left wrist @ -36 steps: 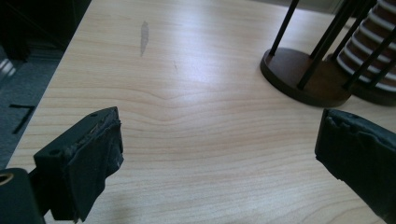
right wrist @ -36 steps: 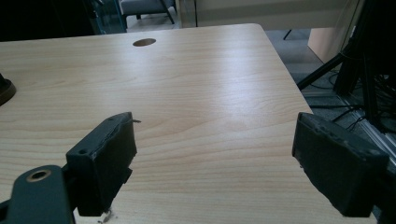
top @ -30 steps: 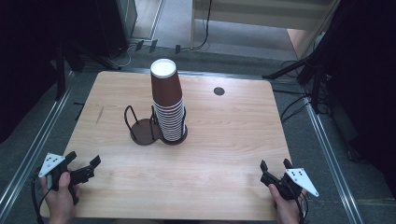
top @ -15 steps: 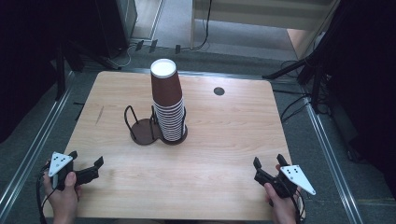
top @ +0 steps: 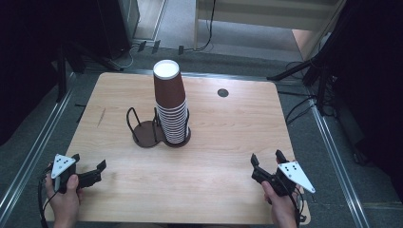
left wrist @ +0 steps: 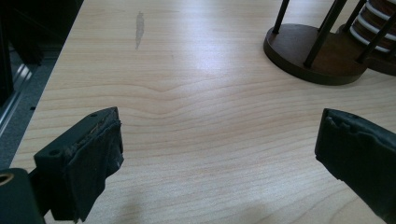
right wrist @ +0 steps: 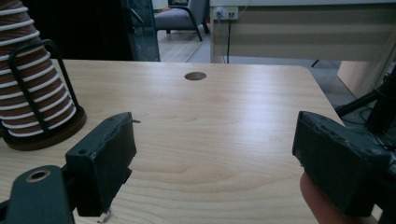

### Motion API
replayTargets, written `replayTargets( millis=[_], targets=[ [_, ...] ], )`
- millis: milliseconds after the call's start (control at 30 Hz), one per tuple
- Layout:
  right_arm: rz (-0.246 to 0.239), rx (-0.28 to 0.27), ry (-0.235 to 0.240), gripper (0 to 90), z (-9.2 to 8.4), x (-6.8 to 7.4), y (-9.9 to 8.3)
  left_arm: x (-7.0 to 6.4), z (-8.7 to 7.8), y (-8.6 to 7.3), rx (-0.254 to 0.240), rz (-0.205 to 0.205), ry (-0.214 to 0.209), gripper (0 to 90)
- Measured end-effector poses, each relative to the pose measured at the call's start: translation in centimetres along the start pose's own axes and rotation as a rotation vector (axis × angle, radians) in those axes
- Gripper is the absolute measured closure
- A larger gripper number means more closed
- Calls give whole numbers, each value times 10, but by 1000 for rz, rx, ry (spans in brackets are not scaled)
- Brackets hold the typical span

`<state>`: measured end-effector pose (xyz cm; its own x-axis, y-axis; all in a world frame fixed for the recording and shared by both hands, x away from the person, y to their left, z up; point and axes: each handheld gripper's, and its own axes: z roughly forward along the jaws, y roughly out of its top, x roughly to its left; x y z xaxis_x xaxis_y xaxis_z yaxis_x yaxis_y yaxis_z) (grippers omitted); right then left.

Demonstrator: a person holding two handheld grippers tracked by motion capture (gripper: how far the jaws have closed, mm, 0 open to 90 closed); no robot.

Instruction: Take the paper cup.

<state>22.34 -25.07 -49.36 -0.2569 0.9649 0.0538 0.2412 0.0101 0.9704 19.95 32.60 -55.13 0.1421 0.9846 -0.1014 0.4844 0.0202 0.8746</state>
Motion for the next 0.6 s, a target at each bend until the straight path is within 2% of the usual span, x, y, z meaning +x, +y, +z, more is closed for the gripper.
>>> replayTargets(
  millis=[167,467,600],
  targets=[
    [-2,-15,11,132,3,14,10,-2,1,0,7,18,13,14],
    [4,-33,61,132,14,31,24,-3,1,0,5,20,12,15],
    [-13,-36,75,134,19,42,33,-3,1,0,9,21,11,14]
  ],
)
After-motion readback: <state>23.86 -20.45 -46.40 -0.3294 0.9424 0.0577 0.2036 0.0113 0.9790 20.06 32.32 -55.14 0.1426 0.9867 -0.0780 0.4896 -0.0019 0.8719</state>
